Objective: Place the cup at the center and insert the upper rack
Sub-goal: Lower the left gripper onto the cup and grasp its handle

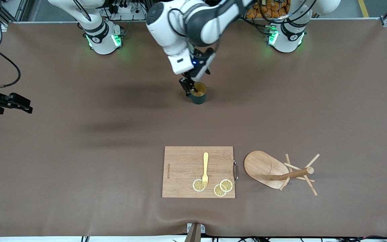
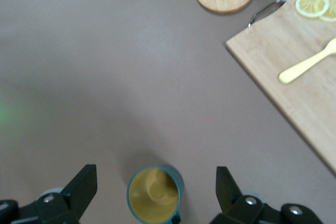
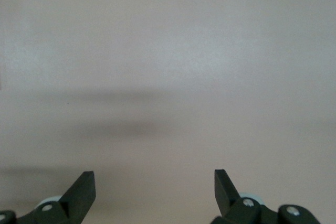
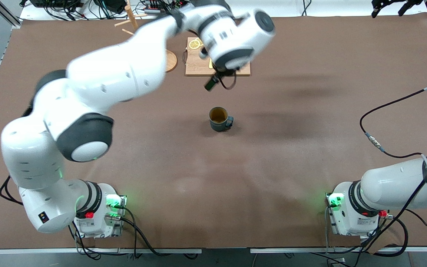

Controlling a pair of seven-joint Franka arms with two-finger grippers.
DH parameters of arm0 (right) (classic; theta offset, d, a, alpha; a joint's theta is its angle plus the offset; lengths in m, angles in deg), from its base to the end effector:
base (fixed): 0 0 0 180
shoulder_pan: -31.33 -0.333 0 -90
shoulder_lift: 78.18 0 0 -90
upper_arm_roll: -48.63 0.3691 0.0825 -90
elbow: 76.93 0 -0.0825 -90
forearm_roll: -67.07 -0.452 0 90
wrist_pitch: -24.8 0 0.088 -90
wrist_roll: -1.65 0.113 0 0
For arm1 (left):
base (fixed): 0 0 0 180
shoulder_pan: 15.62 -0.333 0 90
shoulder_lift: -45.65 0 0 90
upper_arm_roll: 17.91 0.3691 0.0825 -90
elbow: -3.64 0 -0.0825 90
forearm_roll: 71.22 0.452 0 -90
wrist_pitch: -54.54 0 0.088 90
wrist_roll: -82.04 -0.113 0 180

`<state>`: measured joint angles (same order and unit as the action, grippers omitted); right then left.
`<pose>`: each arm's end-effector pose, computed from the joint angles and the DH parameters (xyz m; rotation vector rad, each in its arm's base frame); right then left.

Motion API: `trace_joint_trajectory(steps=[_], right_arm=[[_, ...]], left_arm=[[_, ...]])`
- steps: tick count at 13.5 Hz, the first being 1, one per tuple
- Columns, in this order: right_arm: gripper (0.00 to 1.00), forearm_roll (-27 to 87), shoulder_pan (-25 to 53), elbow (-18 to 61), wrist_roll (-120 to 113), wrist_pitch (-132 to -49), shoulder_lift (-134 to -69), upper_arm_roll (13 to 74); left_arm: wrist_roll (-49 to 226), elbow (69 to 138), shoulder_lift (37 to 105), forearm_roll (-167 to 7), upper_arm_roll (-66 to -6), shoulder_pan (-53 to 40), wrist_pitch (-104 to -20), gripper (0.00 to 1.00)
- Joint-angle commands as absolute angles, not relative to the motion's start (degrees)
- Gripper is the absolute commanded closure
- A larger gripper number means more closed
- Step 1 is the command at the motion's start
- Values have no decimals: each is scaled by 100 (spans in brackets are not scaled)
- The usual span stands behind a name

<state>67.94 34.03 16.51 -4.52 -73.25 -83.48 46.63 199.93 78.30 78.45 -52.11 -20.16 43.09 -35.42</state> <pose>0.6599 -0.0548 0.5918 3.1242 0.0437 -0.0213 0.4152 -0.6579 0.4128 -2.4963 -1.2762 -0.4355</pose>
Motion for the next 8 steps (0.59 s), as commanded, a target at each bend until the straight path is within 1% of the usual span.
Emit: trace_joint_trajectory(steps=[1, 4, 5, 6, 8], right_arm=[[0, 6481, 3467, 1685, -442, -7197, -8363, 4723], [0, 6373, 3502, 1650, -442, -7057, -8354, 4670], [0, 6382, 3520, 1572, -442, -6838, -8354, 4635], [0, 6391, 3520, 1493, -442, -6749, -8354, 4591], [0, 6400, 3538, 1474, -451, -6739, -8363, 4582]], left_arm=[[20332, 7229, 8439, -4986, -1879, 4738, -3344, 0], [20815, 7149, 8826, -4977, -1879, 5125, -3344, 0], [20921, 7062, 9010, -4977, -1879, 5266, -3353, 0], [21044, 6913, 9229, -4960, -1879, 5354, -3353, 0], [21290, 6405, 9748, -4802, -1879, 5469, -3344, 0]])
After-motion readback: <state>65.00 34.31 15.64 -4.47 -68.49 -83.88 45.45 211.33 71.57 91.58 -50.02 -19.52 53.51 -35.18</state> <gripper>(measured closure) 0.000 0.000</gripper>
